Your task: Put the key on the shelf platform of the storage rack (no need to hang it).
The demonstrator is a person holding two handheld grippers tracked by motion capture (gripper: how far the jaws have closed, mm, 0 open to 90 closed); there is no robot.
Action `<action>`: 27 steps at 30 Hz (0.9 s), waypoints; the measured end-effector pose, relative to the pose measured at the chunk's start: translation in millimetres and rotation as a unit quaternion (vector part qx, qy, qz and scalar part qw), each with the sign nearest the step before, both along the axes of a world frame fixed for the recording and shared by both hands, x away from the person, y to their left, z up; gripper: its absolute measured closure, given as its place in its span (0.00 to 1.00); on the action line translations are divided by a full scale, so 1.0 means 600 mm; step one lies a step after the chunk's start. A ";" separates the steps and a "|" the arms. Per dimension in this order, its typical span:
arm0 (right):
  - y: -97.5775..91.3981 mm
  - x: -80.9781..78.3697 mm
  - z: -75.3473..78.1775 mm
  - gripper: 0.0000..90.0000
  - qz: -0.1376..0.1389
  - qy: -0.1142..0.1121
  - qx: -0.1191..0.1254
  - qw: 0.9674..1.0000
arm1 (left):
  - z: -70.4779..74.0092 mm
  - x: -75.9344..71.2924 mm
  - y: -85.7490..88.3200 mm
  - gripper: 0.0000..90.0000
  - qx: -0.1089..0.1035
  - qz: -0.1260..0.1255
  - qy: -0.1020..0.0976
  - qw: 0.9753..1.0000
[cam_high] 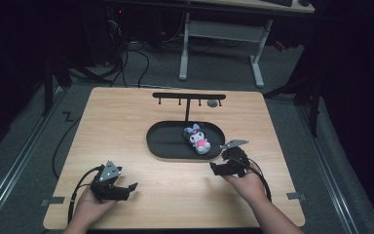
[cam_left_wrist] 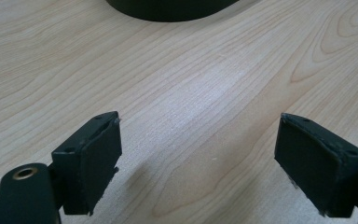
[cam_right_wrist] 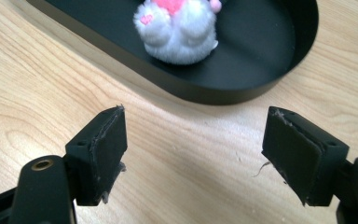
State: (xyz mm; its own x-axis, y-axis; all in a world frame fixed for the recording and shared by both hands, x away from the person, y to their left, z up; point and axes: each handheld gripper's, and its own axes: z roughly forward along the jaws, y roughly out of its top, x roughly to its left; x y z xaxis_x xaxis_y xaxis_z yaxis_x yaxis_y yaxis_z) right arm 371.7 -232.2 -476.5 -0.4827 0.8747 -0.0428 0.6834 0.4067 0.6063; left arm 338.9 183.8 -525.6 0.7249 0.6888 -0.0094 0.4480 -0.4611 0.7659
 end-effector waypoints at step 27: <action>-0.110 -0.132 -0.063 0.18 -0.041 -0.176 0.124 0.976 | -0.001 -0.021 -0.036 0.17 -0.030 0.011 0.000 0.999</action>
State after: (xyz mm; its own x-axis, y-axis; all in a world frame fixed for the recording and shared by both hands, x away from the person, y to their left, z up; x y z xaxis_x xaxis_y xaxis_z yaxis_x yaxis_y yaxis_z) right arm 292.7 -298.4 -514.5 -0.4046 0.9142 0.0239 0.4390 0.1712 0.8821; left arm 326.1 162.1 -526.1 0.7097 0.7026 -0.0516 0.4579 -0.4043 0.7918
